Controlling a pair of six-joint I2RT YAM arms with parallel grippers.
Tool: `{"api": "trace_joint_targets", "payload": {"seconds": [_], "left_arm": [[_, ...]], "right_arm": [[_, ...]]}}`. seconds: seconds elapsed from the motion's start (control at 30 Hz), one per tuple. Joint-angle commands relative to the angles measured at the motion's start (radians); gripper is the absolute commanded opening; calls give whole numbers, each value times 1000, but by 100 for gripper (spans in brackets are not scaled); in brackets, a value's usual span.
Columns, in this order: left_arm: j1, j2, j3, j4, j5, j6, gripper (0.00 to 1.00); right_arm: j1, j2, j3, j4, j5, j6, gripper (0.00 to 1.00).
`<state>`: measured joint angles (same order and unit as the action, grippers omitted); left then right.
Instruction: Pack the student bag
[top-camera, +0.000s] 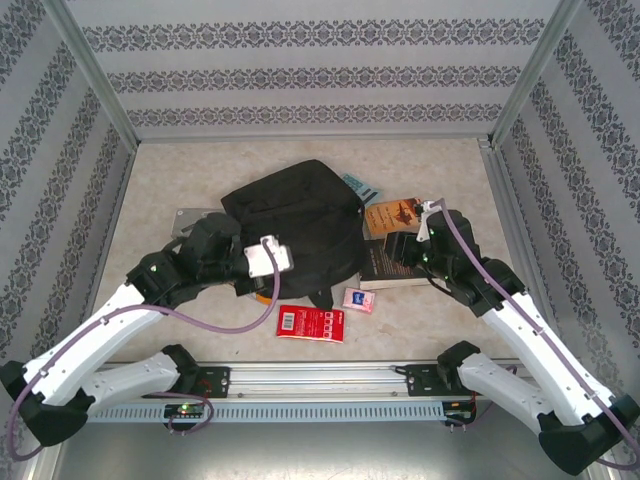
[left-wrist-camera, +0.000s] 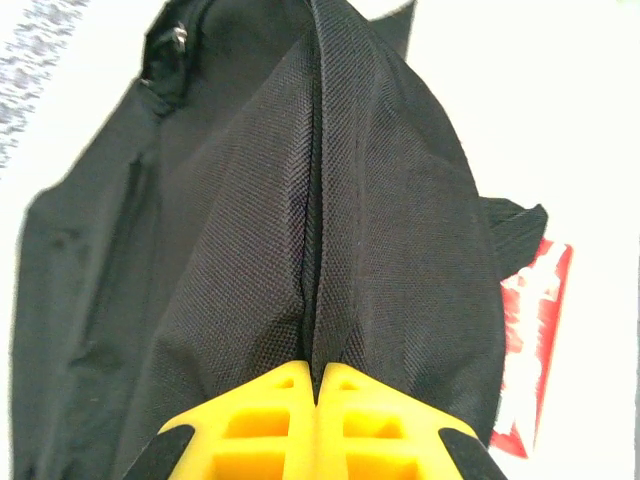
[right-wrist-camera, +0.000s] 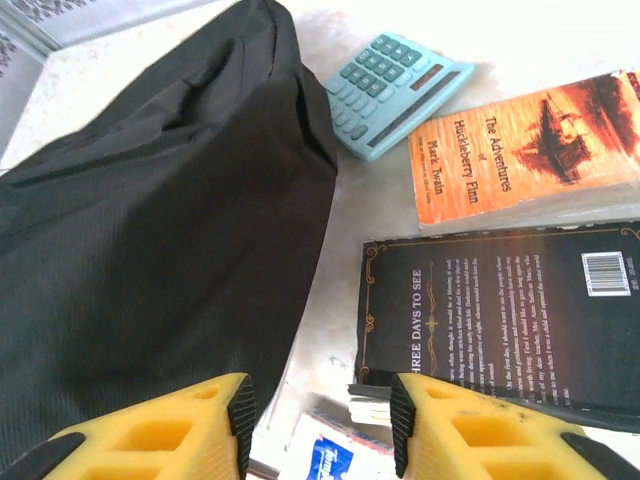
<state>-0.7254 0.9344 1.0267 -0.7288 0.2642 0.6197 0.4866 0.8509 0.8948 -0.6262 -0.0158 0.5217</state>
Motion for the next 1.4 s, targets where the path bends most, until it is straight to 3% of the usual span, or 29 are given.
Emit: {"api": "trace_joint_targets", "payload": {"seconds": [0.0,0.1,0.23,0.37,0.5,0.63,0.7,0.77,0.87,1.17,1.3,1.37], "left_arm": [[-20,-42,-73,-57,63,62,1],[-58,-37,-116,-108,45,113,7],[-116,-39,-146,-144,-29,122,36],[-123,-65,-138,-122,-1,80,54],[-123,-67,-113,-36,-14,-32,64],[-121,13,-48,98,-91,-342,64],[-121,113,17,126,-124,-539,58],[-121,221,82,125,-120,-655,47],[-121,382,181,105,-149,-822,44],[-95,542,278,138,-84,-992,45],[-64,554,278,135,-28,-1030,46],[-56,556,267,148,-6,-1044,46]], "right_arm": [[-2,40,33,-14,-9,21,44],[-2,90,51,-10,-56,25,48],[-4,166,104,-38,-101,20,54],[-6,255,170,-87,-116,1,55],[-2,349,250,-121,-167,-34,52],[17,427,303,-167,-146,-36,48],[17,473,312,-185,-145,-28,47],[17,511,310,-179,-148,-14,46],[11,570,314,-154,-180,9,45],[-11,724,339,-85,-246,50,40],[-21,756,310,-44,-249,76,30],[-33,763,291,-18,-261,90,20]]}}
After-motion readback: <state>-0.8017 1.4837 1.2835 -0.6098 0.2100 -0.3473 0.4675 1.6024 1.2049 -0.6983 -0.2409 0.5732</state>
